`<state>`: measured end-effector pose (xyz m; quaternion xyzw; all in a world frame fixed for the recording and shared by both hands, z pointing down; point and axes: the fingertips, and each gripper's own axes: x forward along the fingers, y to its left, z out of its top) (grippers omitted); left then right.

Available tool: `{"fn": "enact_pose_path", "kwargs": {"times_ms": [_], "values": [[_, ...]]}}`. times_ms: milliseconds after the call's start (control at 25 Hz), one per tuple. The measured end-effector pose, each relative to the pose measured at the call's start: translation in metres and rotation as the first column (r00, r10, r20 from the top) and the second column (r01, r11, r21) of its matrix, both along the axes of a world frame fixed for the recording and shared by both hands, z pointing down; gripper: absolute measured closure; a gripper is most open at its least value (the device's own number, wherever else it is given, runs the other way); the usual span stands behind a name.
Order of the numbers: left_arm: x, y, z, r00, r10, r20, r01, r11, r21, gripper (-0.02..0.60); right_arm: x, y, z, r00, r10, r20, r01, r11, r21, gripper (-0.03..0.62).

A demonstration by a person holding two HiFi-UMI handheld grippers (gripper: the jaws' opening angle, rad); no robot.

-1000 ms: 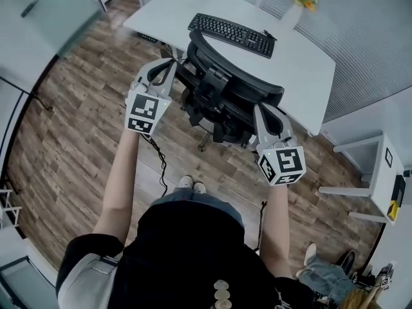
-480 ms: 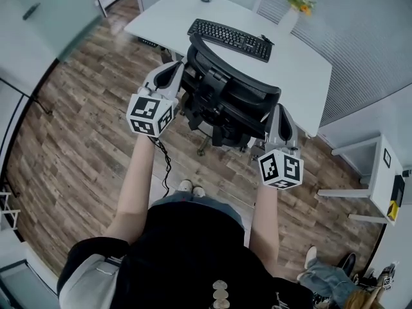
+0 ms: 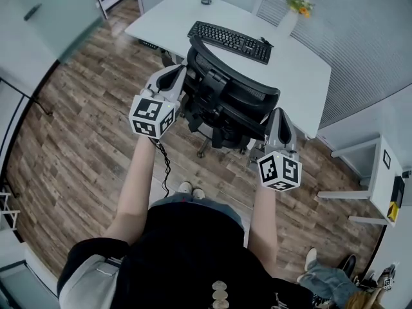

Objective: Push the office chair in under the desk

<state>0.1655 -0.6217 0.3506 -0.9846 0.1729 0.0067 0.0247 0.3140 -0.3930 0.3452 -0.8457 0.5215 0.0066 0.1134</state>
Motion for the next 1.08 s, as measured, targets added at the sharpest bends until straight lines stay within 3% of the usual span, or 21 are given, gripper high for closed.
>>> {"fn": "enact_pose_path", "kwargs": {"times_ms": [1080], "values": [[0.0084,0.0092,0.0088,0.999,0.021,0.048,-0.022,1.0,0.019,0.572,-0.0003,-0.0037,0.0057,1.0,-0.017,0.01,0.017,1.0,-0.015,0.583]]}}
